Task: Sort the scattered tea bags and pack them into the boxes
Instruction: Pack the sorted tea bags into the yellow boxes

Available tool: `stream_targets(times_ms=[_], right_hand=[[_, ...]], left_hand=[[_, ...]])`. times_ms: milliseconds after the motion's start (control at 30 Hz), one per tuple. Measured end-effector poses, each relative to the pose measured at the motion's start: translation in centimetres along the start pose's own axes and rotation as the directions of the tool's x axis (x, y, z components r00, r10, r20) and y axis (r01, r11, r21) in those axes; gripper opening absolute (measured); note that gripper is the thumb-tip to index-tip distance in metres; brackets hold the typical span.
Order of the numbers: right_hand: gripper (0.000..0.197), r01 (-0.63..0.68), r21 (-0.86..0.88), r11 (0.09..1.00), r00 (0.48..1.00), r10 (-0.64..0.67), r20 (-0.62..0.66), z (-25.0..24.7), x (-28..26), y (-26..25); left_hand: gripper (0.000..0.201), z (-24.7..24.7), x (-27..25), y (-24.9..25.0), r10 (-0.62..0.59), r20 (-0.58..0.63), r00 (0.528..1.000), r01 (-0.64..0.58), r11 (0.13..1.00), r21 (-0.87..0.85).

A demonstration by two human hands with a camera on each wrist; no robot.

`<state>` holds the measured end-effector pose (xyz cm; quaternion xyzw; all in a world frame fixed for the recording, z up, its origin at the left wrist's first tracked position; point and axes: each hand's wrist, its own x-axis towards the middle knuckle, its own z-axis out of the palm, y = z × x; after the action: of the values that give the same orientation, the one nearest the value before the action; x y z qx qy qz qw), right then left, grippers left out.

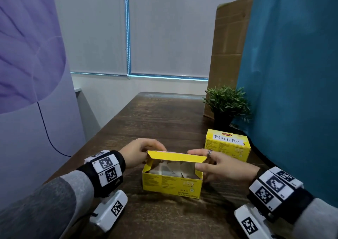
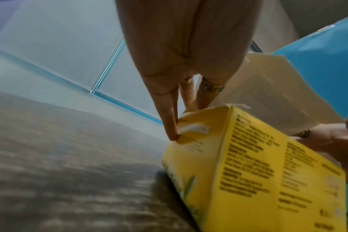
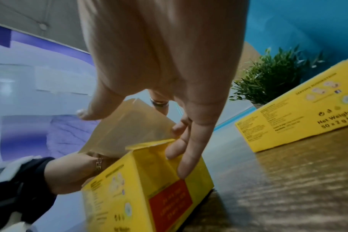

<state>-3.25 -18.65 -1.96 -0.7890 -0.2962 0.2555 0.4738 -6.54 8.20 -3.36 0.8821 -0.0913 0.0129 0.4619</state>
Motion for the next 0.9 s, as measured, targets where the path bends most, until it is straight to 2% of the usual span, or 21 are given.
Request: stream_targets(times_ms=[67, 167, 400, 467, 567, 667, 800, 833, 900], right_hand=[[0.061, 0.018, -0.193, 0.981, 1.0, -0.02, -0.012, 0.2, -0.3, -0.4], [0.065, -0.032, -0.439, 0.898, 0.999, 0.01, -0.051, 0.4, -0.3, -0.4], [0.058, -0.075, -0.592, 0.802, 0.995, 0.026, -0.091, 1.0, 0.0, -0.6], [0.059, -0.088, -0.615, 0.784, 0.995, 0.044, -0.086, 1.3, 0.1, -0.6], [0.061, -0.11, -0.673, 0.731, 0.994, 0.083, -0.071, 1.9, 0.2, -0.4], [0.06, -0.128, -0.741, 0.659, 0.989, 0.144, -0.042, 2.4, -0.1, -0.4], [0.058, -0.139, -0.82, 0.555, 0.985, 0.162, -0.058, 3.5, -0.6, -0.3], [0.06, -0.145, -0.839, 0.524, 0.984, 0.164, -0.068, 3.7, -0.7, -0.5], [0.067, -0.141, -0.851, 0.506, 0.98, 0.191, -0.048, 3.4, -0.6, -0.9]], left_hand=[[0.05, -0.2, 0.0, 0.1, -0.034, 0.078, 0.996, 0.031, 0.999, 0.045], [0.053, -0.5, -0.3, 0.5, -0.102, 0.248, 0.963, 0.064, 0.985, 0.158], [0.079, -1.9, -1.3, 1.8, -0.19, 0.433, 0.881, 0.113, 0.974, 0.197], [0.094, -1.6, -1.4, 1.7, -0.195, 0.441, 0.876, 0.088, 0.964, 0.25], [0.081, -0.8, -1.6, 1.3, -0.201, 0.411, 0.889, 0.045, 0.932, 0.359], [0.074, -0.2, -1.8, 0.9, -0.266, 0.381, 0.885, 0.064, 0.882, 0.467], [0.079, 0.8, -2.1, 0.7, -0.328, 0.33, 0.885, 0.023, 0.739, 0.673], [0.078, 1.0, -2.2, 0.8, -0.322, 0.318, 0.892, 0.016, 0.724, 0.689], [0.076, 0.7, -2.0, 1.1, -0.277, 0.303, 0.912, 0.007, 0.749, 0.663]])
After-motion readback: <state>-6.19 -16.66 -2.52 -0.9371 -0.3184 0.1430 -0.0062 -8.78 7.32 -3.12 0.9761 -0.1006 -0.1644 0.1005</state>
